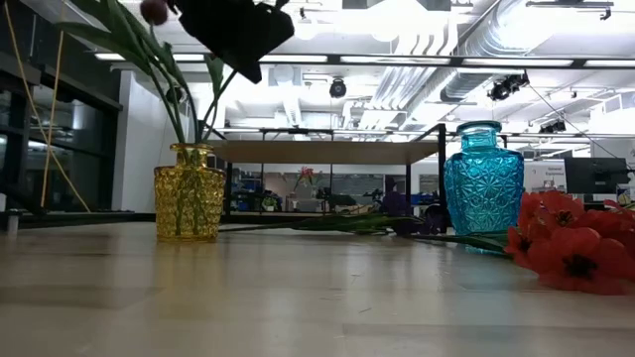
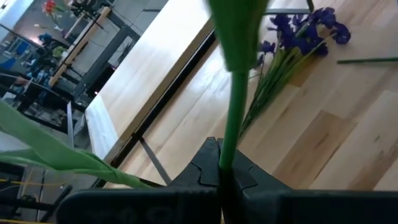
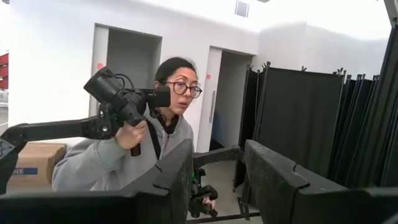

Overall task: Pick and place flowers into a vace then onto a shelf
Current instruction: Put the yellow tulip into the yellow vase, then put the purple flowers into the blue vase

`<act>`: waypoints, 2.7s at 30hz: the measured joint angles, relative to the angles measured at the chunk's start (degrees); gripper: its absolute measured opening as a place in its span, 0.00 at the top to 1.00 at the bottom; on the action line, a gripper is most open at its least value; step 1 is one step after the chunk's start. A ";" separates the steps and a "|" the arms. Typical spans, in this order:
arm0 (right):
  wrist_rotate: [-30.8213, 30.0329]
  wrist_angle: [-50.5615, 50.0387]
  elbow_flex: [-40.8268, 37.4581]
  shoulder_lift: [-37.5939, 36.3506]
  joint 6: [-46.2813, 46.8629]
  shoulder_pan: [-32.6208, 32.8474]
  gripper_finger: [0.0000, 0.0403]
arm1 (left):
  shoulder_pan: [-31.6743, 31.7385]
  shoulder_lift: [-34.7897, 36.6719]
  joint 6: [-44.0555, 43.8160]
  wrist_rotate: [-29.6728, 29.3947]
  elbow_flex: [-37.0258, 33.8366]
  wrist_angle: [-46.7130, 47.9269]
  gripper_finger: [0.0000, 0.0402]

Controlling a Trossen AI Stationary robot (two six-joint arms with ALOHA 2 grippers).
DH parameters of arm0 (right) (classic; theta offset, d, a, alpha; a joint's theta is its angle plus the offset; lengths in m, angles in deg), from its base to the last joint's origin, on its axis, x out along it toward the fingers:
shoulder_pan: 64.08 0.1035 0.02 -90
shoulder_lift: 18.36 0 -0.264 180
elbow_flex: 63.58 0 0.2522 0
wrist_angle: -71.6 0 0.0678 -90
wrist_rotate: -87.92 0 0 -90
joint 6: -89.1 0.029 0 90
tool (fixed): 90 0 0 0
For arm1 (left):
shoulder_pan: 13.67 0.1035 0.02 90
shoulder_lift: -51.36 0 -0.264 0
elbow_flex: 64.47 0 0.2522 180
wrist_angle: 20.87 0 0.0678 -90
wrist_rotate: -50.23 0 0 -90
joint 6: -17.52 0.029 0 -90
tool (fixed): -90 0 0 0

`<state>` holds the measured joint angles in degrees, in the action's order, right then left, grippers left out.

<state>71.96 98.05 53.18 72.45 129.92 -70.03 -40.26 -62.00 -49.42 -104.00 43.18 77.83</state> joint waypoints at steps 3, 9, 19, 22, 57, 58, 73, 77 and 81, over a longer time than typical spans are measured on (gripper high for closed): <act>-0.02 -2.04 0.00 0.00 -1.96 0.00 0.66 | 0.00 0.00 -1.16 -0.74 -0.75 0.04 0.94; -0.29 -6.02 0.00 0.00 -5.39 0.00 0.66 | 0.00 0.00 -2.82 -1.28 -0.98 0.01 0.94; -0.59 -7.92 0.00 0.00 -6.81 0.00 0.66 | -0.01 0.00 -4.27 1.08 -0.98 0.19 0.94; -0.42 -8.04 0.00 0.00 -6.82 0.00 0.66 | -0.02 0.00 -4.82 2.45 -0.98 0.29 0.94; 0.39 -8.30 0.00 0.00 -6.56 0.00 0.66 | -0.04 0.00 -9.85 9.17 -4.76 -1.04 0.73; 0.39 -8.31 0.00 0.00 -6.56 0.00 0.66 | -0.04 0.00 -9.85 9.16 -4.76 -1.02 0.72; 0.37 -8.32 0.00 0.00 -6.57 0.00 0.66 | -0.04 0.00 -9.96 10.25 -4.72 -0.98 0.27; 0.69 -8.32 0.00 0.00 -6.57 0.00 0.66 | -0.04 0.00 -9.83 13.15 -4.68 -0.69 0.15; 0.79 -8.51 0.00 0.00 -6.58 0.00 0.66 | -0.04 0.00 -9.84 13.79 -4.04 0.16 0.08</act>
<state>72.75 89.55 53.18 72.45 123.34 -70.03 -40.31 -62.00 -59.25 -90.21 39.13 77.99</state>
